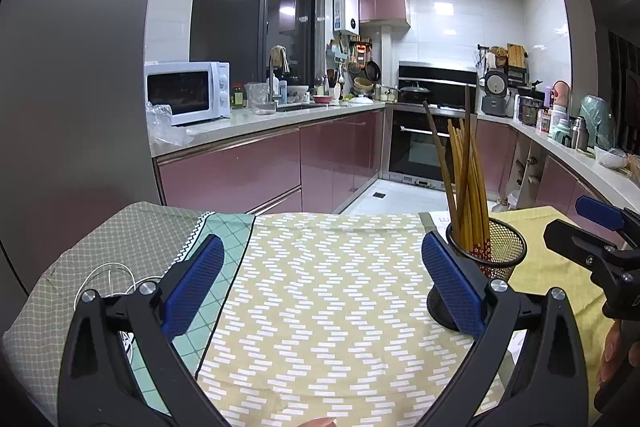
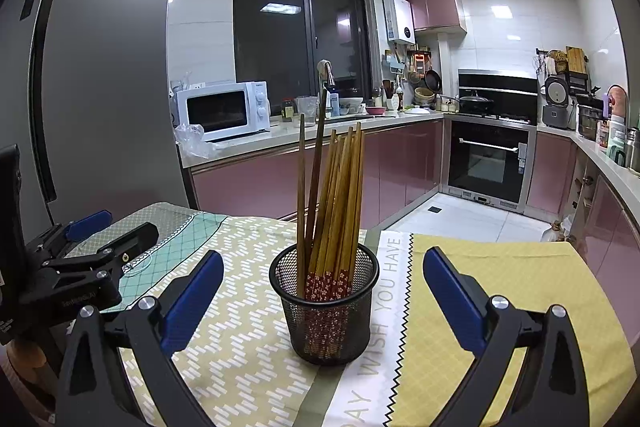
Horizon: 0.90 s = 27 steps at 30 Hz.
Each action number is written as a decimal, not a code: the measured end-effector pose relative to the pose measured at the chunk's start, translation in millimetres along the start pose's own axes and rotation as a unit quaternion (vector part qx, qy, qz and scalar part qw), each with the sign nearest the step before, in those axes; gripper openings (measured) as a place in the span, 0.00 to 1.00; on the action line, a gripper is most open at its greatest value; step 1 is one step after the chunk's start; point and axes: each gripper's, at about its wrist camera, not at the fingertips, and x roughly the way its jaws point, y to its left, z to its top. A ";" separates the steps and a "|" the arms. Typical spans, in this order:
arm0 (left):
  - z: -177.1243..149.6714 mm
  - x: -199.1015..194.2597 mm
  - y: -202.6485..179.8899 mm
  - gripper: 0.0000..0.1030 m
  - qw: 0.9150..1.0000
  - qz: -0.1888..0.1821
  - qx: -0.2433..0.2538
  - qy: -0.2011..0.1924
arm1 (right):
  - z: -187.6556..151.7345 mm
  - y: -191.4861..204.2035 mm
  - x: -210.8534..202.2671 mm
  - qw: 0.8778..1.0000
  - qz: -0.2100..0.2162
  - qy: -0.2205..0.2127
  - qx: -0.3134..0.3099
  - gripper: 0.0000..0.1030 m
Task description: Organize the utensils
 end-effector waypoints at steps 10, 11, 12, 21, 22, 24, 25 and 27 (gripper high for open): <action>2.1 -7.7 0.9 0.95 1.000 0.000 0.000 -0.012 | 0.8 -1.1 -1.7 1.000 0.002 -0.003 0.002 0.94; 2.5 -7.0 1.2 0.95 1.000 0.000 -0.001 -0.012 | 1.0 -1.1 -1.6 1.000 0.003 -0.004 0.002 0.94; 2.4 -8.1 1.6 0.95 1.000 0.000 -0.001 -0.015 | 0.6 -0.9 -1.3 1.000 0.003 -0.004 0.002 0.94; 4.2 -10.4 2.4 0.95 1.000 0.002 0.001 -0.018 | -0.9 0.0 -1.2 1.000 0.003 -0.002 0.003 0.94; 3.9 -10.5 1.8 0.95 1.000 0.003 0.001 -0.018 | -0.9 0.0 -1.0 1.000 0.003 -0.001 0.003 0.94; 4.2 -10.6 2.4 0.95 1.000 0.001 0.001 -0.017 | -1.1 -0.3 -1.3 1.000 0.003 -0.001 0.005 0.94; 4.2 -10.6 2.1 0.95 1.000 0.003 0.001 -0.017 | -0.9 0.0 -1.3 1.000 0.004 -0.001 0.005 0.94; 4.7 -10.5 1.9 0.95 1.000 0.001 0.000 -0.018 | -1.7 0.4 -0.9 1.000 0.004 0.000 0.006 0.94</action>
